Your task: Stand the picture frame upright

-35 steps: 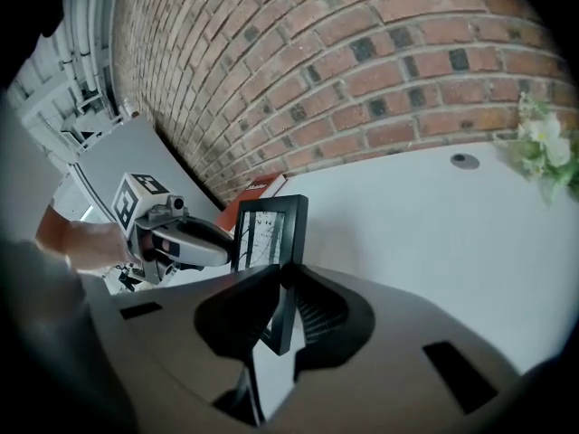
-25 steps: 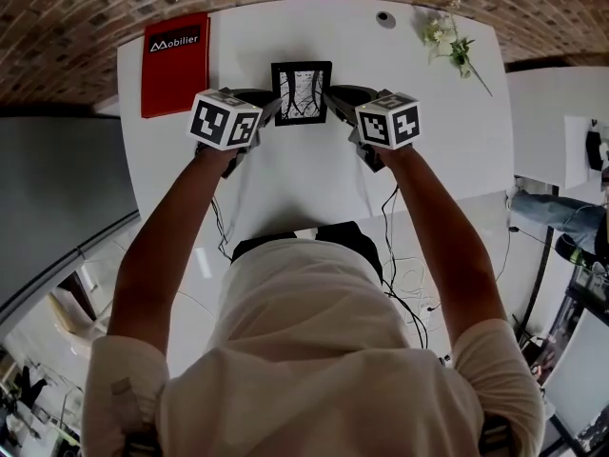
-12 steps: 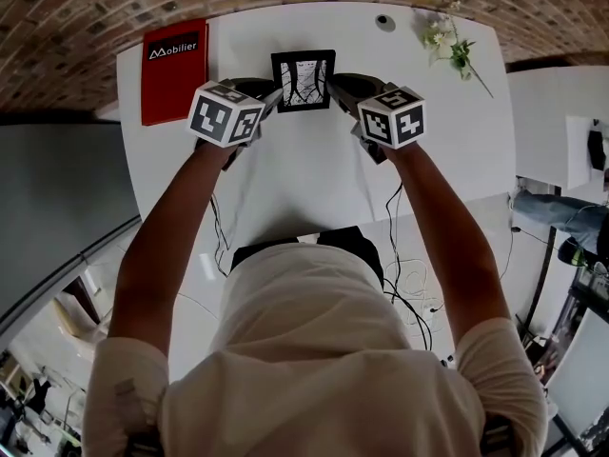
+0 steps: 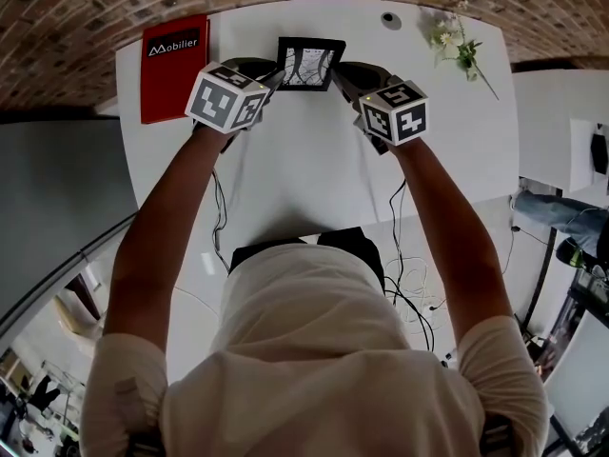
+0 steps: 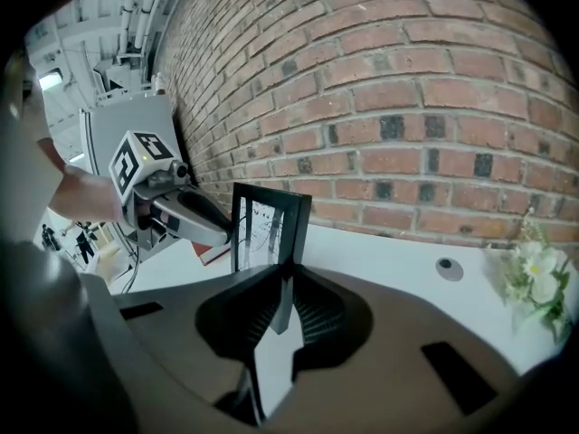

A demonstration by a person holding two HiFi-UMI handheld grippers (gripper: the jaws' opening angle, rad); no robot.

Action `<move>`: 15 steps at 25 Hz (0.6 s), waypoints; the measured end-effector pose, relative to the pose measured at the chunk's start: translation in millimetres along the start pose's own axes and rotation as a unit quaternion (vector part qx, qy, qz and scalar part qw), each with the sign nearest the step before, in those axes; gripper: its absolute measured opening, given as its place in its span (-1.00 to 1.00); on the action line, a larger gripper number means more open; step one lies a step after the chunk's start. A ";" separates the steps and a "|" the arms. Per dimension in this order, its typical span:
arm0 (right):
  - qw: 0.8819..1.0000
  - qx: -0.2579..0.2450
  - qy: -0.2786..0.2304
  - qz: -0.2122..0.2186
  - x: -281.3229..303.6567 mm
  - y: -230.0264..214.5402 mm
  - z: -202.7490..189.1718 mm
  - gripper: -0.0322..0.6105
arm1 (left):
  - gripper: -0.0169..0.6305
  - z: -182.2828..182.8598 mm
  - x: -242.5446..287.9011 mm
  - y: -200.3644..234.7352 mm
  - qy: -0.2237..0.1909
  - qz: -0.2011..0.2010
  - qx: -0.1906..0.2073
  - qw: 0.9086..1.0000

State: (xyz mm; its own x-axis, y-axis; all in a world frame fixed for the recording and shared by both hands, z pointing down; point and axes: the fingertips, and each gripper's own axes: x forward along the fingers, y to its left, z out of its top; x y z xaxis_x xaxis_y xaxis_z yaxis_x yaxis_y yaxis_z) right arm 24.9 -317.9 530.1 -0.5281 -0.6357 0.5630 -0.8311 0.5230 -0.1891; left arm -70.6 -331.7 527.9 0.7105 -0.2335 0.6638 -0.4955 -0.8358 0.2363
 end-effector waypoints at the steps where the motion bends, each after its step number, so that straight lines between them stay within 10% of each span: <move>1: 1.000 -0.006 -0.001 -0.003 1.0 -1.3 1.3 -0.76 | -0.76 2.0 0.7 2.3 -0.001 0.002 0.002 1.000; 15: 0.992 -0.111 -0.013 -0.049 14.8 -18.8 12.7 -0.77 | -0.82 1.9 20.8 20.1 0.000 0.030 0.036 0.999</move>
State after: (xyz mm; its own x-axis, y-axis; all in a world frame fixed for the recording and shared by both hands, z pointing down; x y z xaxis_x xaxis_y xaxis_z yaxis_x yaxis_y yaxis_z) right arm 30.6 -344.4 531.7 -0.4534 -0.7031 0.5477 -0.8214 0.5682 0.0495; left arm -64.8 -354.3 545.2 0.6804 -0.2838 0.6757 -0.5000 -0.8538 0.1449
